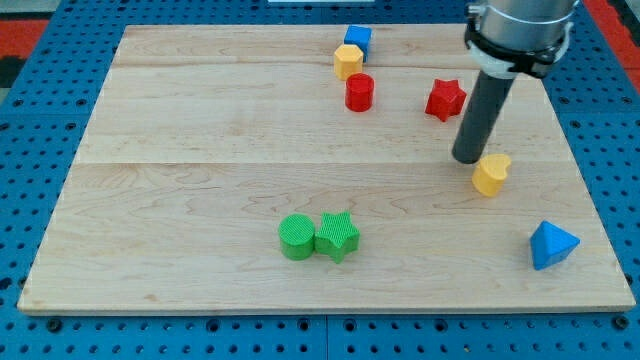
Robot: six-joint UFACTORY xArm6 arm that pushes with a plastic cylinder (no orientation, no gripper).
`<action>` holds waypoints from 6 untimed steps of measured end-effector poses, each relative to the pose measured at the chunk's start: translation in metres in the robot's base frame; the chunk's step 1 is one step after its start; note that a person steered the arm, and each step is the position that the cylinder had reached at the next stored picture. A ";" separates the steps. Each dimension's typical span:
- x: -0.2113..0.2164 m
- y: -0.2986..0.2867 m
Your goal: Slide heart towards right of the board
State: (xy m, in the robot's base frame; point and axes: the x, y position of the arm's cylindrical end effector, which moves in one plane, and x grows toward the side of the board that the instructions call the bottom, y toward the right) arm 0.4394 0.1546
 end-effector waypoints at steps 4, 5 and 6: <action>0.022 -0.011; -0.007 0.004; -0.008 0.034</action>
